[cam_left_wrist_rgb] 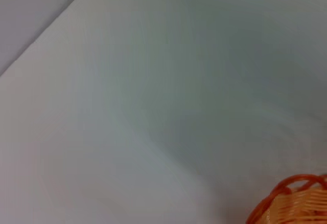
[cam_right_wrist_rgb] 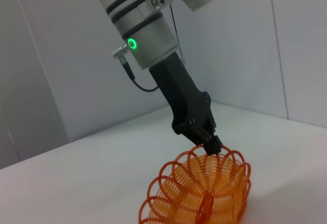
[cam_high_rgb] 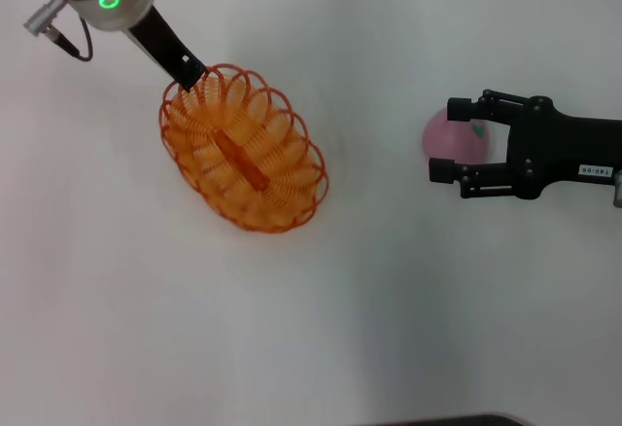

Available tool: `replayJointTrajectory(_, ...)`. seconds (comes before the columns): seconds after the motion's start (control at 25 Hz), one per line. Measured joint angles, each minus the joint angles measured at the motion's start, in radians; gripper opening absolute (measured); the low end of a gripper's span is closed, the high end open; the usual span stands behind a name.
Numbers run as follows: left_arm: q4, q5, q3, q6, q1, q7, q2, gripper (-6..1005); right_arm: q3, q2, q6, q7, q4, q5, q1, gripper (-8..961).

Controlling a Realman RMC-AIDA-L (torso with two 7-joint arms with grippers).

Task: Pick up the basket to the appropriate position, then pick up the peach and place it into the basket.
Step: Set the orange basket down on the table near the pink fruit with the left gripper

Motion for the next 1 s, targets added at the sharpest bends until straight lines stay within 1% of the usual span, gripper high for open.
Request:
replayJointTrajectory(0.16, 0.001, -0.002, -0.097, 0.04, -0.009, 0.005, 0.011, 51, -0.003, -0.004, -0.001, 0.0, 0.0, 0.002, 0.0, 951)
replayJointTrajectory(0.28, 0.001, -0.007, -0.154, 0.062, -0.011, 0.007, 0.022, 44, -0.004, -0.009, -0.006, 0.005, 0.0, 0.002, 0.002, 950)
replayJointTrajectory(0.44, 0.001, -0.008, -0.205, 0.081, -0.012, 0.007, 0.031, 36, -0.001, -0.011, -0.007, 0.006, -0.006, 0.002, 0.007, 950)
replayJointTrajectory(0.56, 0.002, -0.009, -0.227, 0.091, -0.01, 0.006, 0.032, 37, -0.001, -0.013, -0.004, 0.006, -0.011, 0.002, 0.012, 950)
replayJointTrajectory(0.72, 0.003, -0.01, -0.256, 0.097, -0.004, -0.002, 0.027, 38, -0.002, -0.021, -0.002, 0.003, -0.008, -0.002, 0.018, 950)
replayJointTrajectory(0.76, 0.013, -0.01, -0.302, 0.109, 0.013, -0.004, 0.014, 38, -0.002, -0.023, -0.001, 0.003, -0.007, -0.003, 0.018, 950)
replayJointTrajectory(0.84, 0.022, -0.012, -0.328, 0.114, 0.024, -0.004, 0.006, 38, -0.002, -0.025, -0.001, 0.001, -0.007, -0.004, 0.017, 950)
replayJointTrajectory(0.92, 0.029, -0.02, -0.38, 0.116, 0.041, -0.009, -0.002, 39, -0.002, -0.026, -0.001, 0.0, -0.01, -0.004, 0.015, 950)
replayJointTrajectory(1.0, 0.025, -0.026, -0.418, 0.111, 0.05, -0.024, -0.004, 39, -0.004, -0.026, -0.005, -0.005, -0.01, -0.004, 0.014, 950)
